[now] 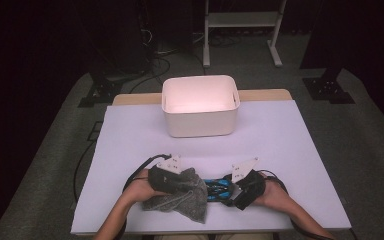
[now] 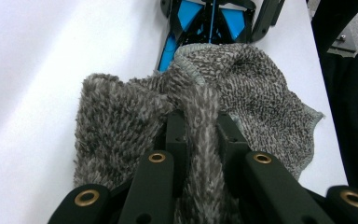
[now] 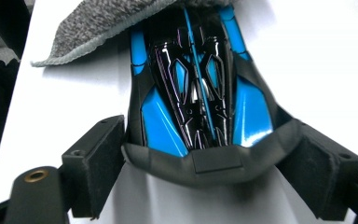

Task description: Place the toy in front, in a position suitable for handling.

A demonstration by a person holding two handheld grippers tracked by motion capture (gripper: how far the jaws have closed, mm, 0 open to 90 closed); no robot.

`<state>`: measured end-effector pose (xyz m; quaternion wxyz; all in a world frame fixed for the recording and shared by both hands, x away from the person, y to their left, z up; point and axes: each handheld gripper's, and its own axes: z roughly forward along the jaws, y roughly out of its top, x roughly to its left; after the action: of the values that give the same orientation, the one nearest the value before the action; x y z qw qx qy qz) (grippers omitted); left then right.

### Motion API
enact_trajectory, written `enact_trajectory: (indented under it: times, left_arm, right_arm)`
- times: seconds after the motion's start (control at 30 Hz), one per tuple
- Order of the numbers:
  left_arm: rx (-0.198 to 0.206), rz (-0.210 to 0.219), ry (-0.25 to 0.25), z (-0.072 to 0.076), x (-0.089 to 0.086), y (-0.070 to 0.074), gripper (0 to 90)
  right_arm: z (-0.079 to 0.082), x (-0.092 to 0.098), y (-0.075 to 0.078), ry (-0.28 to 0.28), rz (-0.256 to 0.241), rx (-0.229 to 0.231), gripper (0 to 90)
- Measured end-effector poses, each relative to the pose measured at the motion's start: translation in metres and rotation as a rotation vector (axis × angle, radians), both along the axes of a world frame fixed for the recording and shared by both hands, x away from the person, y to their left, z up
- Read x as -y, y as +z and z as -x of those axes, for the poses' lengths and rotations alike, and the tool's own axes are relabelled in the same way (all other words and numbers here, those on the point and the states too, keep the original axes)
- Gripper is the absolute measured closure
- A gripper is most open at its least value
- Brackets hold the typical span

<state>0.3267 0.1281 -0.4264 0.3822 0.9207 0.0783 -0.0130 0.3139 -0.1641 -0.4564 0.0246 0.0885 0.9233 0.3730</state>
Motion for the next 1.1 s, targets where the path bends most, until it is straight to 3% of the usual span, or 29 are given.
enact_trajectory:
  times: [0.23, 0.37, 0.47, 0.6, 0.63, 0.67, 0.73, 0.77, 0.83, 0.9, 0.97, 1.03, 1.1]
  left_arm:
    - [-0.002, -0.012, -0.004, -0.001, -0.001, 0.002, 78.8]
    - [0.001, -0.006, -0.006, -0.005, 0.004, 0.006, 78.8]
    - [-0.003, 0.007, -0.005, -0.007, 0.01, 0.007, 78.7]
    - [0.007, 0.012, -0.049, -0.008, 0.031, 0.013, 78.8]
    - [0.02, 0.002, -0.082, -0.008, 0.046, 0.016, 78.8]
    - [0.02, 0.002, -0.082, -0.008, 0.046, 0.016, 78.7]
    - [0.044, -0.022, -0.142, -0.006, 0.072, 0.02, 78.8]
    - [0.044, -0.022, -0.142, -0.006, 0.072, 0.02, 78.8]
    - [0.055, -0.04, -0.186, -0.003, 0.095, 0.021, 78.8]
    - [0.062, -0.059, -0.203, -0.003, 0.103, 0.02, 78.8]
    - [0.057, -0.055, -0.205, -0.004, 0.105, 0.018, 78.8]
    - [0.037, -0.039, -0.202, -0.006, 0.105, 0.016, 78.8]
    - [0.035, -0.041, -0.204, -0.006, 0.105, 0.016, 78.8]
  right_arm:
    - [0.002, 0.016, 0.007, -0.02, -0.034, -0.007, 22.5]
    - [0.003, 0.018, 0.005, 0.004, -0.021, -0.007, 32.3]
    - [0.003, 0.014, 0.004, 0.01, -0.011, -0.001, 32.6]
    - [0.003, 0.011, 0.004, 0.012, -0.017, -0.013, 33.9]
    - [0.003, 0.011, 0.004, 0.01, -0.019, -0.016, 34.0]
    - [0.003, 0.011, 0.004, 0.01, -0.022, -0.018, 34.0]
    - [0.003, 0.01, 0.003, 0.007, -0.029, -0.025, 34.4]
    - [0.003, 0.01, 0.003, 0.007, -0.029, -0.025, 34.4]
    - [0.003, 0.009, 0.003, 0.01, -0.037, -0.035, 36.3]
    - [0.003, 0.008, 0.002, 0.014, -0.034, -0.029, 35.0]
    - [0.002, 0.008, 0.002, 0.015, -0.032, -0.029, 33.2]
    - [0.001, 0.009, 0.001, -0.003, -0.038, -0.031, 24.4]
    - [0.0, 0.009, 0.001, -0.007, -0.041, -0.027, 23.1]
